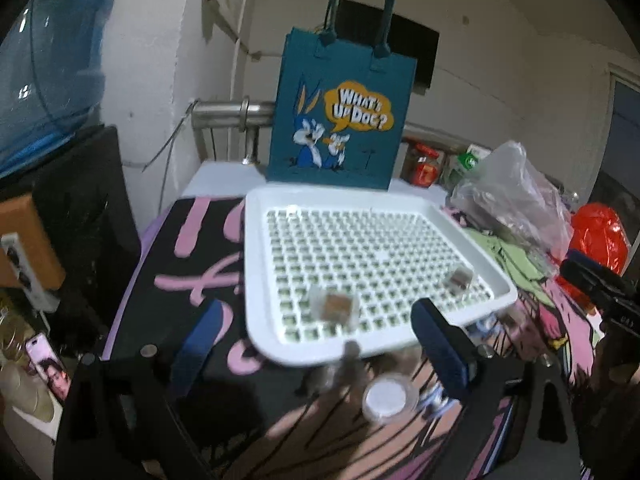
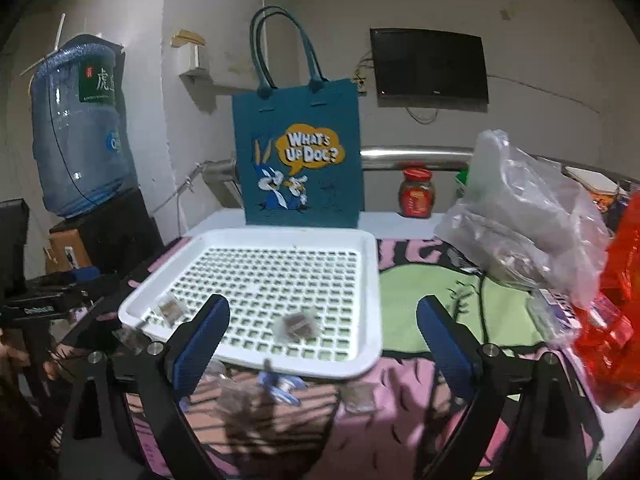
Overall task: Organize objects
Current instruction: 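Grasp a clear plastic cup with left tool while right tool grasps another clear bag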
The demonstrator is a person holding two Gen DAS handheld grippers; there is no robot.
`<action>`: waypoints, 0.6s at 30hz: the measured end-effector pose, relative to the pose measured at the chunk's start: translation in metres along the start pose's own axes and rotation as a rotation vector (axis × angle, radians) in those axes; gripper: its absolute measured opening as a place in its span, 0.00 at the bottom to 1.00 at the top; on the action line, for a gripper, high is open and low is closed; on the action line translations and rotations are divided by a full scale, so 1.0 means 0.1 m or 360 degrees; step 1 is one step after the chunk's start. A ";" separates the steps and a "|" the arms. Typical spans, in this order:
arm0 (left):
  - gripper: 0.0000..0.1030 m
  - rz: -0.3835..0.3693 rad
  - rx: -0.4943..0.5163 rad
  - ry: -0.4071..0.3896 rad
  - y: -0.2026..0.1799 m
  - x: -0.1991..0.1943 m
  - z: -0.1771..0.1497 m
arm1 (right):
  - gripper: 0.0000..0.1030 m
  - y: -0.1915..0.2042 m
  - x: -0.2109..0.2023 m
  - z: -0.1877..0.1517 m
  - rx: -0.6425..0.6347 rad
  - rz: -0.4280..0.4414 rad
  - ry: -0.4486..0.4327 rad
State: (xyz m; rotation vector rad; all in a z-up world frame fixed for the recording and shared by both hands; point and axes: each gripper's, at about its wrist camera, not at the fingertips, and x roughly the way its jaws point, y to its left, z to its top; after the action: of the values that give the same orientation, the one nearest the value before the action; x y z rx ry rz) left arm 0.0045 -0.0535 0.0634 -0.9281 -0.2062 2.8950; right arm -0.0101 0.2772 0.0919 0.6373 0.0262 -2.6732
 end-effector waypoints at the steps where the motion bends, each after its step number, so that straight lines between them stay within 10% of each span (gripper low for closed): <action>1: 0.94 -0.0004 -0.0014 0.0040 0.01 0.01 -0.04 | 0.92 -0.02 -0.02 -0.02 0.0000 0.0000 0.0011; 18: 0.79 0.0018 0.0045 0.0278 -0.06 0.30 -0.36 | 0.92 -0.17 0.42 -0.52 -0.0030 -0.0070 0.0505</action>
State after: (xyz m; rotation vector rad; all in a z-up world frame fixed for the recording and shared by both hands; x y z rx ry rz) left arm 0.0020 -0.0405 0.0180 -1.1725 -0.1462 2.7986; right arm -0.0284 0.2829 0.0253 1.0585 0.1534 -2.5819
